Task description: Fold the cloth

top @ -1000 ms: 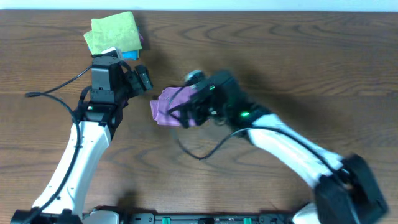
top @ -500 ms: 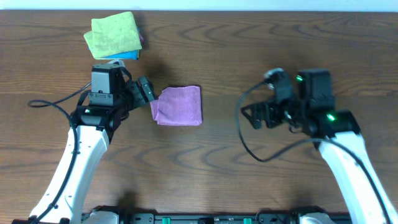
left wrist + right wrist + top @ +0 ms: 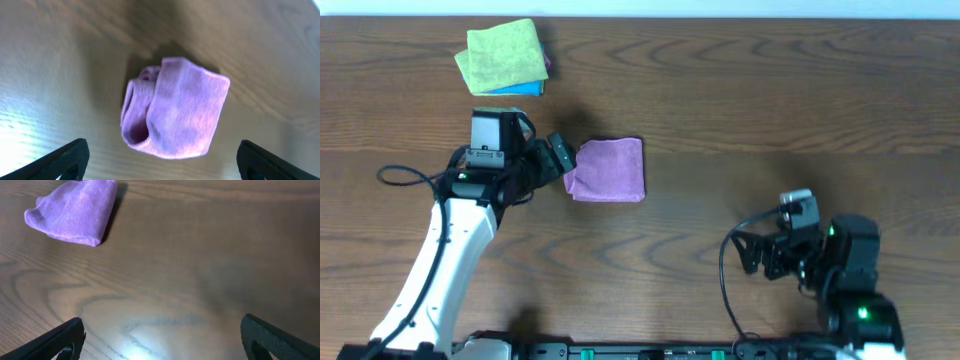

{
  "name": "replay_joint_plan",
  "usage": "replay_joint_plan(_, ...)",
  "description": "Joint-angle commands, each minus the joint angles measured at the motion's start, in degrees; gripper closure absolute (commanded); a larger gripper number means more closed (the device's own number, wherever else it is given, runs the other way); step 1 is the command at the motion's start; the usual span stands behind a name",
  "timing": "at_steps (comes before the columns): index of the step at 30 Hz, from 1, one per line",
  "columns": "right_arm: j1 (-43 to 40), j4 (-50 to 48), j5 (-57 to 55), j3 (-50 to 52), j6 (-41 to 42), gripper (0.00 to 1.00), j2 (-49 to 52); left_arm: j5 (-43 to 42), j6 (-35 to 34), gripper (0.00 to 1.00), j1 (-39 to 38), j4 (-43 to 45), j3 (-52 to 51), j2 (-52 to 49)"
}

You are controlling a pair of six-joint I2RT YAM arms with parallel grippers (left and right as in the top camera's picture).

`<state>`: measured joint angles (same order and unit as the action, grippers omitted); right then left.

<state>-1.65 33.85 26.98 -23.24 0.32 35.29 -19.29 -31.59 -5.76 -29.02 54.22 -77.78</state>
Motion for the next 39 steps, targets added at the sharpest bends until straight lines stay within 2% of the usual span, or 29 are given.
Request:
replay_joint_plan(1,-0.5,-0.2,-1.3,2.2,6.4,0.01,-3.4,-3.5,-1.2,0.05,0.2,-0.8,1.0,-2.0)
replay_joint_plan(6,-0.5,-0.2,-1.7,2.5,7.6,0.01,-3.5,-3.8,-4.9,0.05,0.2,-1.0,-0.2,-4.5)
replay_joint_plan(9,-0.5,-0.2,-1.7,2.5,7.6,0.01,-3.5,-7.8,-5.7,0.05,0.2,1.0,-2.0,-6.4)
replay_joint_plan(13,-0.5,-0.1,-1.7,2.5,7.6,0.01,-3.5,-8.9,-10.8,0.04,0.1,3.3,-4.2,-8.5)
replay_joint_plan(22,-0.5,0.0,-1.7,2.5,7.6,0.01,-3.5,-10.0,-14.4,0.05,0.8,7.2,-8.6,-8.7)
replay_joint_plan(33,-0.5,0.0,-1.7,2.5,7.6,0.01,-3.5,-12.3,-26.6,0.05,0.8,29.2,-21.0,-8.7)
replay_joint_plan(39,-0.5,0.0,-1.7,2.5,7.6,0.01,-3.5,-11.1,-29.3,0.05,0.8,33.4,-24.2,-8.9)
